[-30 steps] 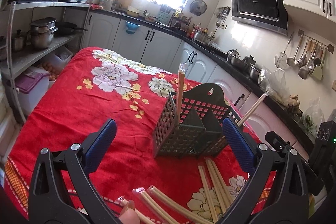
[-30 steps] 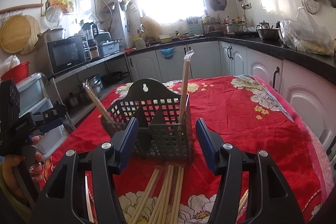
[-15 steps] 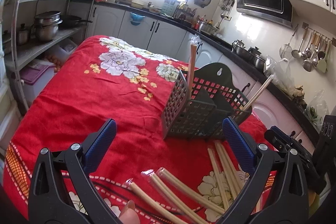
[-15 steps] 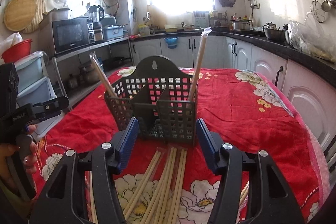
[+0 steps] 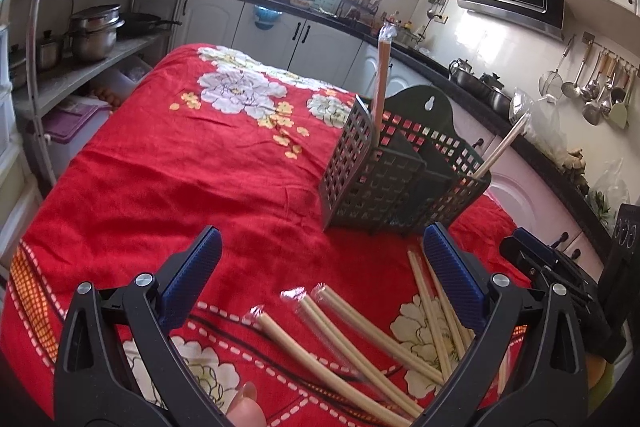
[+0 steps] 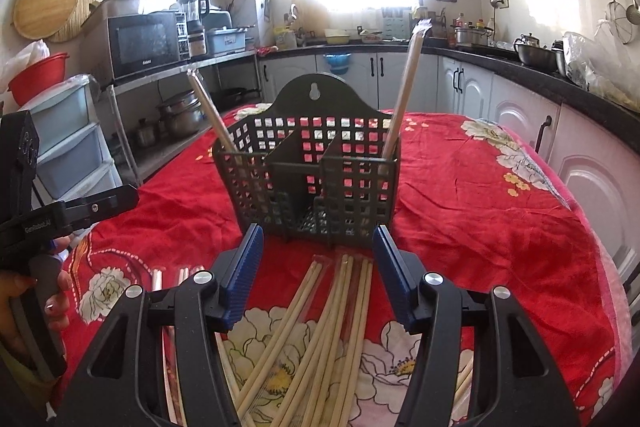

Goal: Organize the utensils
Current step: 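Move the left tool back down to the remaining chopstick bundles, then close the left tool on another wrapped chopstick pair and lift it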

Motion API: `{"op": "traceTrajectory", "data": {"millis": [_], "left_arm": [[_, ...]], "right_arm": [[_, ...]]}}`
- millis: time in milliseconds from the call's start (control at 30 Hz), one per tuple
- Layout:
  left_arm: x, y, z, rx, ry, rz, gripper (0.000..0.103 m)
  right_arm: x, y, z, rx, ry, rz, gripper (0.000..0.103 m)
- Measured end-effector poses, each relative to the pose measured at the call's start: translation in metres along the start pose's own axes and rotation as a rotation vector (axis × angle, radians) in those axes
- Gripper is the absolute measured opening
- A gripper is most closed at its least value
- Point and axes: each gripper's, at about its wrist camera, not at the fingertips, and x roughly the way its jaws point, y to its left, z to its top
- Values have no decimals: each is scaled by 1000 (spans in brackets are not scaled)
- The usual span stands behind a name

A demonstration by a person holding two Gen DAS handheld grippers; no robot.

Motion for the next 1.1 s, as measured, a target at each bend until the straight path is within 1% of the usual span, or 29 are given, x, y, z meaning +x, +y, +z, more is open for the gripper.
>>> {"op": "traceTrajectory", "data": {"millis": [200,567,667,733,767,933,1000,1100], "left_arm": [[3,6,-13,-18,49,12,93],[10,21,-36,-76,152,-17,92],[11,24,-42,-85,176,-22,87],[12,26,-44,-94,191,-31,79],[12,26,-46,-98,199,-36,78],[20,34,-53,-153,246,-73,62],[23,36,-55,-171,257,-77,58],[26,37,-55,-180,262,-74,57]], "right_arm": [[8,3,-4,-10,49,9,55],[26,5,-12,-18,143,16,55],[31,5,-14,-21,164,15,54],[34,5,-15,-24,173,15,54],[35,5,-15,-25,176,14,54],[47,0,-14,-31,204,-17,49],[52,-3,-14,-32,212,-30,47],[62,-9,-13,-29,234,-52,43]]}}
